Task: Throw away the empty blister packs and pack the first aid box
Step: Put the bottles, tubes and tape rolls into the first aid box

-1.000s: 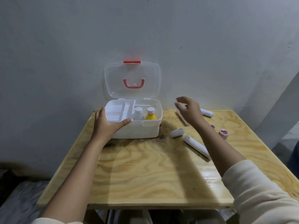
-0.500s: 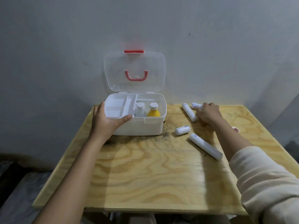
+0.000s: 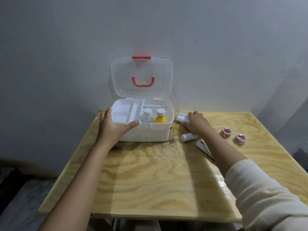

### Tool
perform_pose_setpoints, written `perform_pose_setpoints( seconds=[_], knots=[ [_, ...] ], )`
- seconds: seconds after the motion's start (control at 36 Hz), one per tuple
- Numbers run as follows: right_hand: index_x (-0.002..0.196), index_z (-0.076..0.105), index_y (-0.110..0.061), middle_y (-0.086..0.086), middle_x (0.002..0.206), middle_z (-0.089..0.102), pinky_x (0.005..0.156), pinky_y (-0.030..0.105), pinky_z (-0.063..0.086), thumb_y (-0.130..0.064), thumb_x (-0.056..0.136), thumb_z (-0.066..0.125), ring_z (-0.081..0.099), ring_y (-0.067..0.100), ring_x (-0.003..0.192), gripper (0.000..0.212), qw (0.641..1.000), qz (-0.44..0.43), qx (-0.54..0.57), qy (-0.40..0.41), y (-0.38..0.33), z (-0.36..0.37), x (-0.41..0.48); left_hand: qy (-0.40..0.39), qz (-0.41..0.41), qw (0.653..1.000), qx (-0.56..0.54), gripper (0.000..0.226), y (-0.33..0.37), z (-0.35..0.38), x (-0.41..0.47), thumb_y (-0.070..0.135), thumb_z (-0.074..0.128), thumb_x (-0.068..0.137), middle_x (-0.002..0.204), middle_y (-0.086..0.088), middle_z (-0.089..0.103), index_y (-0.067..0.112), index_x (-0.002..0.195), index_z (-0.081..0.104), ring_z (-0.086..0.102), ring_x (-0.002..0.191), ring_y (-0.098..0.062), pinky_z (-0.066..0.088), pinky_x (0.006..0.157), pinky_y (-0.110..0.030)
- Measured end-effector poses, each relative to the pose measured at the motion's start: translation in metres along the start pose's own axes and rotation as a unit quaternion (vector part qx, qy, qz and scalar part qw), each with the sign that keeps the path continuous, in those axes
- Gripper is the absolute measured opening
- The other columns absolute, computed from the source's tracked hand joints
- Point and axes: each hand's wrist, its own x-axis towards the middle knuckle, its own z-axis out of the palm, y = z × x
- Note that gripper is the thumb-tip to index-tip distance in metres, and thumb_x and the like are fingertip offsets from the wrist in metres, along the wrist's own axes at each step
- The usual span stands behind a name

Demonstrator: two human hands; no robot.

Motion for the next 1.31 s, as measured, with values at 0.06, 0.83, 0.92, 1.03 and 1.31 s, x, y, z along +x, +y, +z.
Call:
perform_pose_setpoints(
  seconds=[0.06,0.83,0.92,1.03,1.31],
  knots=[
    [0.115,0.047,0.0,0.018,0.118,0.049,0.078,0.037,0.039,-0.032,0.093,0.046,0.046,0.033,0.106,0.039,0.999,0.001,0.054,0.001,0.0,-0.001,-0.001,-0.002,-0.004,1.0,-0.003,0.09,0.001,0.0,-0.001,0.043,0.085,0.064,0.141,-0.002,0.037,0.019,0.14,0.041,0.038,0.131,-0.018,0.033,0.097,-0.027],
    [0.117,0.055,-0.01,0.007,0.113,0.063,0.083,0.026,0.05,-0.024,0.083,0.066,0.06,0.02,0.101,0.039,0.872,-0.135,0.468,0.054,-0.065,-0.044,-0.011,-0.006,0.004,1.0,-0.011,0.092,-0.007,0.0,0.004,0.047,0.087,0.06,0.138,-0.003,0.04,0.022,0.138,0.044,0.039,0.13,-0.018,0.034,0.096,-0.027],
    [0.114,0.058,-0.01,0.007,0.108,0.065,0.08,0.027,0.051,-0.024,0.082,0.067,0.061,0.019,0.095,0.035,0.884,-0.142,0.442,0.061,-0.061,-0.044,-0.009,-0.003,0.009,1.0,-0.012,0.092,-0.009,0.001,0.005,0.046,0.087,0.059,0.137,-0.003,0.041,0.022,0.138,0.045,0.04,0.128,-0.018,0.034,0.093,-0.026],
    [0.11,0.061,-0.01,0.009,0.106,0.066,0.079,0.029,0.05,-0.023,0.081,0.068,0.061,0.021,0.093,0.032,0.891,-0.15,0.426,0.056,-0.058,-0.046,-0.008,-0.001,0.016,1.0,-0.008,0.092,-0.008,0.001,0.006,0.045,0.087,0.06,0.137,-0.004,0.042,0.021,0.137,0.045,0.04,0.128,-0.017,0.034,0.093,-0.026],
    [0.103,0.065,-0.007,0.005,0.092,0.065,0.067,0.02,0.047,-0.021,0.08,0.07,0.059,0.015,0.08,0.027,0.908,-0.161,0.388,0.006,-0.06,-0.057,-0.01,0.002,0.017,1.0,-0.006,0.092,-0.007,0.002,0.005,0.043,0.087,0.062,0.14,-0.004,0.039,0.02,0.14,0.043,0.04,0.131,-0.019,0.033,0.096,-0.025]
  ],
)
